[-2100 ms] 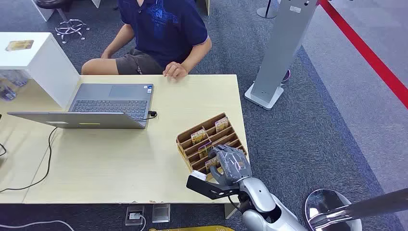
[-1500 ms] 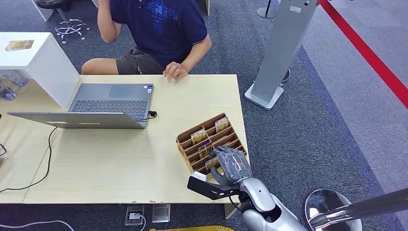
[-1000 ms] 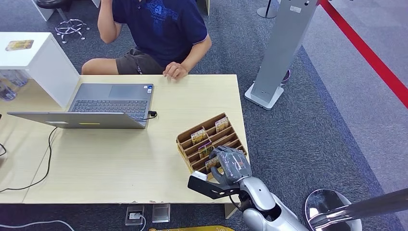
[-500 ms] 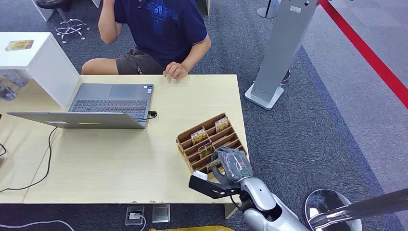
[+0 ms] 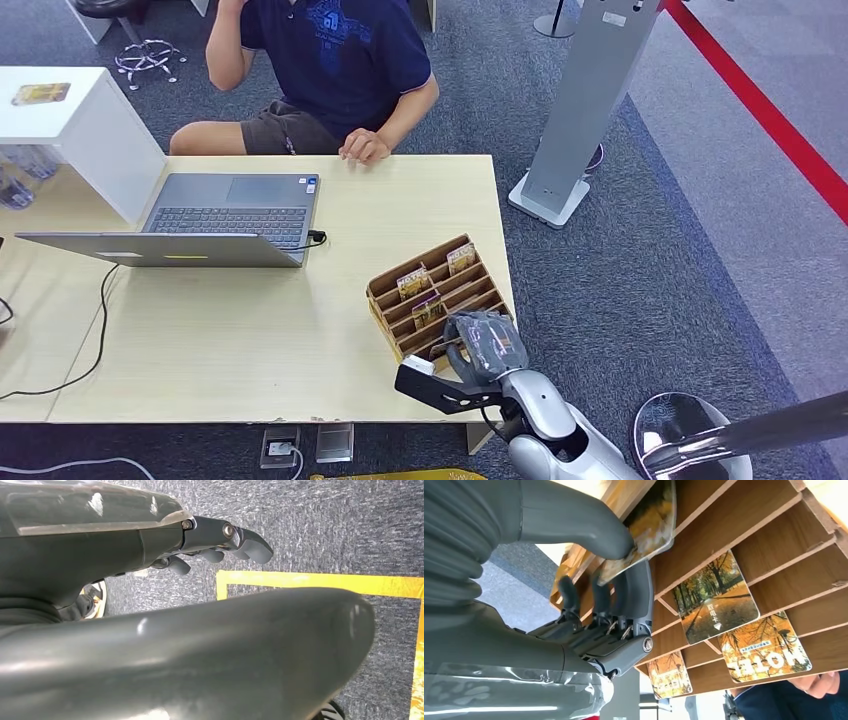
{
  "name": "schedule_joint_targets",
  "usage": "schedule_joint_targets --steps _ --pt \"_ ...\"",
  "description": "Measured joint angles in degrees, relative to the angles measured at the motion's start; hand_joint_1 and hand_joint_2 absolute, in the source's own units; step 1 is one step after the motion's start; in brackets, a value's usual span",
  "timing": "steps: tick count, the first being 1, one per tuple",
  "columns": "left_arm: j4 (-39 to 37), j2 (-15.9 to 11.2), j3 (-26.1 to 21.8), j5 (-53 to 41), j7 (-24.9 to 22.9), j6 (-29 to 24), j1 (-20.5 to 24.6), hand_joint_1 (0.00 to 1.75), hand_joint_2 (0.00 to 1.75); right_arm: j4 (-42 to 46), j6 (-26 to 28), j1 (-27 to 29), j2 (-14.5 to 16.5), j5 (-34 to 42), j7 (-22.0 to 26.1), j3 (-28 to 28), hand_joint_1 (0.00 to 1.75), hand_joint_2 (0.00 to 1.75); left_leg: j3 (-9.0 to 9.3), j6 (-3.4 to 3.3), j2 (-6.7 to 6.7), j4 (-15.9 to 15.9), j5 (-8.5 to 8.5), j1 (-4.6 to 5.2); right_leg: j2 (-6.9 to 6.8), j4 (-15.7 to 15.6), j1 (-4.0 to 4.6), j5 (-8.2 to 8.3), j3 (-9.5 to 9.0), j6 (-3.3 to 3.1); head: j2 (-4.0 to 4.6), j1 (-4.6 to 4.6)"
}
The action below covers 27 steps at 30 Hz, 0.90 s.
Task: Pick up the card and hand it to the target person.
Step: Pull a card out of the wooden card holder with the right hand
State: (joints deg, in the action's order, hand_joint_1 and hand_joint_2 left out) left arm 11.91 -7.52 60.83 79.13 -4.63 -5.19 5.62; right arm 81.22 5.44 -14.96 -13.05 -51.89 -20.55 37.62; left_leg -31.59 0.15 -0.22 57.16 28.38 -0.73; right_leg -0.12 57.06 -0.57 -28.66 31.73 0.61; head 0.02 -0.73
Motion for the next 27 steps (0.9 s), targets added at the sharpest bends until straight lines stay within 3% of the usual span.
schedule_joint_targets --steps 5,27 --pt "0.00 0.00 0.00 0.00 0.00 0.06 0.00 0.00 0.00 0.26 -0.01 0.01 -0.10 0.00 0.00 0.00 1.74 1.75 0.01 0.00 0.00 0.00 0.00 0.00 0.00 0.00 0.00 0.00 -0.01 0.00 0.01 0.02" --pt "0.00 0.00 0.00 -0.28 0.86 -0.33 0.00 0.00 0.00 1.52 1.07 -0.08 -0.44 0.56 0.50 -0.13 1.75 1.75 -0.01 0.00 0.00 0.00 0.00 0.00 0.00 0.00 0.00 0.00 -0.01 0.00 -0.01 0.00"
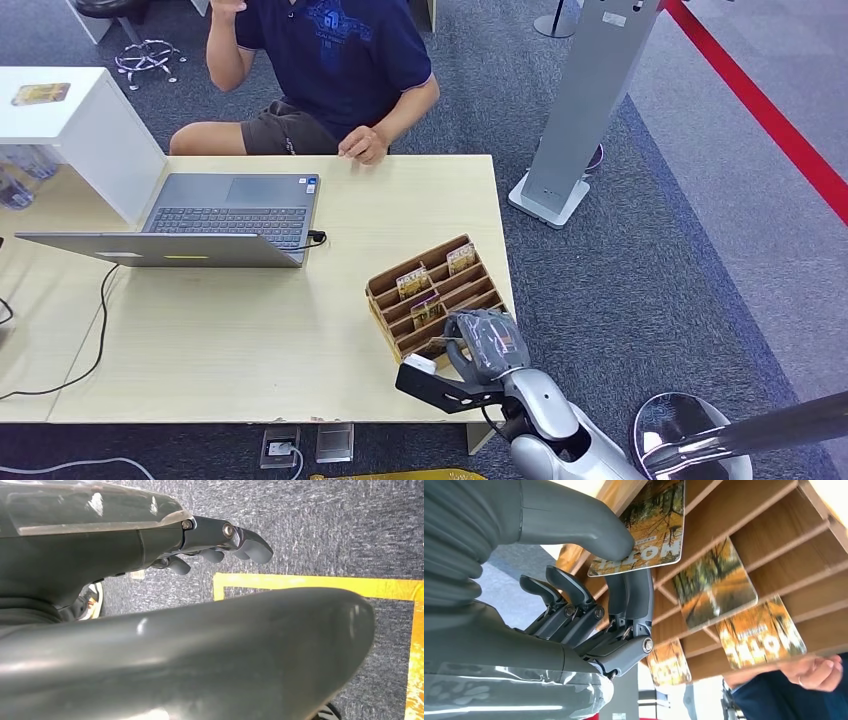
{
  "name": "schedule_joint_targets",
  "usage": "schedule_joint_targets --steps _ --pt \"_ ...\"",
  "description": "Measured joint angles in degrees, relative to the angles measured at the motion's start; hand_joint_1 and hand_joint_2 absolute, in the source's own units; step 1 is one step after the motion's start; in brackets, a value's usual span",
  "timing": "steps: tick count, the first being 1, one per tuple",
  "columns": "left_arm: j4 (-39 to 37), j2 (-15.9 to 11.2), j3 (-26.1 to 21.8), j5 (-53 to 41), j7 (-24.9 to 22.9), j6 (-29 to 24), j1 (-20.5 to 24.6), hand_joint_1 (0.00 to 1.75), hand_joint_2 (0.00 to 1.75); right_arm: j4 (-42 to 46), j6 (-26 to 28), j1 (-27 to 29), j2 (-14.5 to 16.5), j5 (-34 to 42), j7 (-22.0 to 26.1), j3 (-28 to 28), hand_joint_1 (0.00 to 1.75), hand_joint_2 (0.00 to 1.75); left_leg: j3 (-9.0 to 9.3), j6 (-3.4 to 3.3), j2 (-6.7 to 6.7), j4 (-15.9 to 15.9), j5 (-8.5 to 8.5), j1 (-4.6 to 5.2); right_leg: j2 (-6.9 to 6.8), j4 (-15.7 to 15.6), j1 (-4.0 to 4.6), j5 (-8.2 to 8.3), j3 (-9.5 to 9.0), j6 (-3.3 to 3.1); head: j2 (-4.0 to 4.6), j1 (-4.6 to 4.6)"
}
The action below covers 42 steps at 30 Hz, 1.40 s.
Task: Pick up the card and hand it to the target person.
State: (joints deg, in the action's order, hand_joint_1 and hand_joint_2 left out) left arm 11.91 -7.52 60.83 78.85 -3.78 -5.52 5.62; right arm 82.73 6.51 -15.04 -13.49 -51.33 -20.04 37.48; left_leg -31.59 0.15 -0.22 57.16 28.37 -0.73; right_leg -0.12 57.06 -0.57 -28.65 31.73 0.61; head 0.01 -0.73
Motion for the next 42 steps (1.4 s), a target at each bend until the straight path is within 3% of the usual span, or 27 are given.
schedule_joint_targets --steps 7,19,24,30,36,42 --pt "0.00 0.00 0.01 0.14 -0.03 0.03 -0.02 0.00 0.00 5.31 1.02 -2.05 -0.57 1.57 0.60 -0.89 1.75 1.75 0.00 0.00 0.01 0.00 0.00 0.00 0.00 0.01 0.00 0.01 0.00 -0.01 0.01 0.02" --pt "0.00 0.02 0.02 -0.23 0.20 -0.08 0.06 0.00 0.00 8.12 1.68 -14.61 -0.56 9.61 1.59 0.06 1.75 1.75 -0.03 0.00 0.02 0.00 -0.02 0.00 0.02 0.04 0.00 0.04 -0.01 -0.02 0.01 -0.03" --pt "0.00 0.07 0.07 -1.04 0.51 0.39 0.41 0.00 0.00 -1.16 3.74 -22.76 3.30 12.52 6.14 2.49 1.75 1.75 -0.08 0.03 -0.03 0.00 -0.06 0.00 -0.02 0.11 0.00 0.04 0.01 -0.03 0.01 0.00" --pt "0.00 0.20 0.13 -0.53 1.08 0.56 0.68 0.00 0.00 -17.87 6.35 -32.25 10.81 15.41 11.56 5.55 1.75 1.75 -0.10 0.03 -0.08 0.00 -0.10 -0.01 -0.05 0.16 0.01 0.03 0.05 -0.03 0.01 0.08" --pt "0.00 0.25 0.13 -0.22 1.15 0.56 0.66 0.00 0.00 -30.30 7.63 -36.15 16.61 15.88 13.22 7.58 1.75 1.75 -0.14 0.03 -0.11 0.00 -0.10 -0.01 -0.06 0.15 0.00 0.03 0.10 -0.04 0.01 0.04" --pt "0.00 0.33 0.16 -0.16 1.14 0.56 0.61 0.00 0.00 -38.14 8.62 -37.34 19.41 15.57 13.34 8.93 1.75 1.75 -0.14 0.03 -0.10 0.00 -0.10 0.00 -0.06 0.12 0.00 0.03 0.10 -0.04 0.00 -0.04"
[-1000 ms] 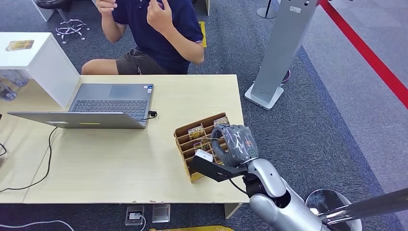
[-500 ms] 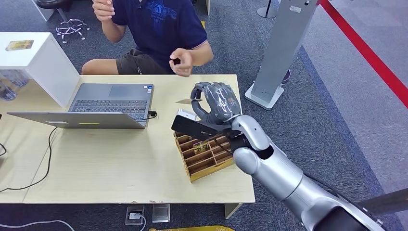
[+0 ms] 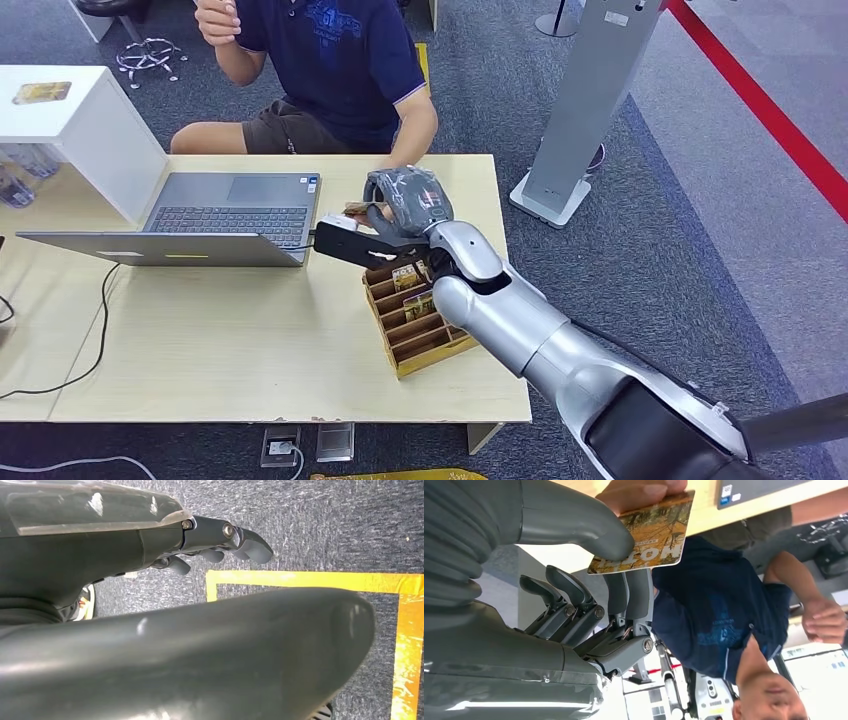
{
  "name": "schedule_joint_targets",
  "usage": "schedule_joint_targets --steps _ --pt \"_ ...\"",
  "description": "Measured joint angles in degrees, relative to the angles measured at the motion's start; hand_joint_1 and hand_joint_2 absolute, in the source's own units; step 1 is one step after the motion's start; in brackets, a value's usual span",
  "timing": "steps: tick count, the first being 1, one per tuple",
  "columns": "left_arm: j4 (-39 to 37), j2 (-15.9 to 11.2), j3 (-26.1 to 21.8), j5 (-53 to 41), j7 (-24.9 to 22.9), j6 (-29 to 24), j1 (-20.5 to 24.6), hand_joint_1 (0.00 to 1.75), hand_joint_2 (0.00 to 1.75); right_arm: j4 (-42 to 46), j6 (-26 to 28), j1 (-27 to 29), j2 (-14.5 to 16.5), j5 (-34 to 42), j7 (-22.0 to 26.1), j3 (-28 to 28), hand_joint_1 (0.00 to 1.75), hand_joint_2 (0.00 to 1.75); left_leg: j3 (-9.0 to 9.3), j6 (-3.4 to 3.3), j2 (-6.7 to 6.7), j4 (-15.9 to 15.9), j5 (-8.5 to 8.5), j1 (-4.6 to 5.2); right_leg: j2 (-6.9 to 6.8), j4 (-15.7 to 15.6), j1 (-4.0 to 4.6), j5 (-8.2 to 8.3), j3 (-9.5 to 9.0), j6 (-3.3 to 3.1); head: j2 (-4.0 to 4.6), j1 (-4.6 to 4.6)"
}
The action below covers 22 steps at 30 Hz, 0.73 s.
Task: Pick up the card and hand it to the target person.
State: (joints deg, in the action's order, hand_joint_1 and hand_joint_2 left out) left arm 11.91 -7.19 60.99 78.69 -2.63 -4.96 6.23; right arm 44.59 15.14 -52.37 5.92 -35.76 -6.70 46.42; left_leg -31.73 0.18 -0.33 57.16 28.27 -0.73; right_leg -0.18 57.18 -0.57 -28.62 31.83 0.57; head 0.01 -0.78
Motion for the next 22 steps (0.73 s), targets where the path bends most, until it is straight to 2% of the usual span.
schedule_joint_targets --steps 2,6,16,22 --pt "0.00 0.05 0.02 0.00 -0.03 -0.04 -0.02 0.00 0.00 -1.87 0.32 -0.20 0.50 -0.07 -0.07 0.36 1.75 1.75 0.01 0.00 0.00 0.00 0.00 0.00 0.00 0.00 0.00 0.00 0.00 0.00 0.01 0.02" --pt "0.00 0.17 0.10 0.00 -0.08 0.03 -0.03 0.00 0.00 -4.19 0.60 -0.46 1.02 -0.33 -0.38 0.91 0.00 1.75 0.03 0.00 0.01 0.00 0.00 0.00 0.01 0.00 0.00 0.00 0.00 0.00 0.01 0.06" --pt "-0.01 0.22 0.32 0.34 -0.08 0.15 -0.06 0.00 0.00 -7.03 0.75 -0.76 1.92 -0.75 -0.61 1.78 0.00 1.75 0.03 0.00 0.02 0.00 0.00 0.00 0.01 0.01 0.00 0.00 0.00 0.00 0.01 0.06" --pt "-0.02 0.22 0.32 0.90 -0.08 0.07 -0.13 0.00 0.00 -7.05 2.81 -1.50 2.06 0.33 0.21 1.74 0.00 1.75 0.05 0.00 0.02 0.01 0.00 0.00 0.02 0.00 0.00 0.00 0.00 0.00 0.01 0.03"
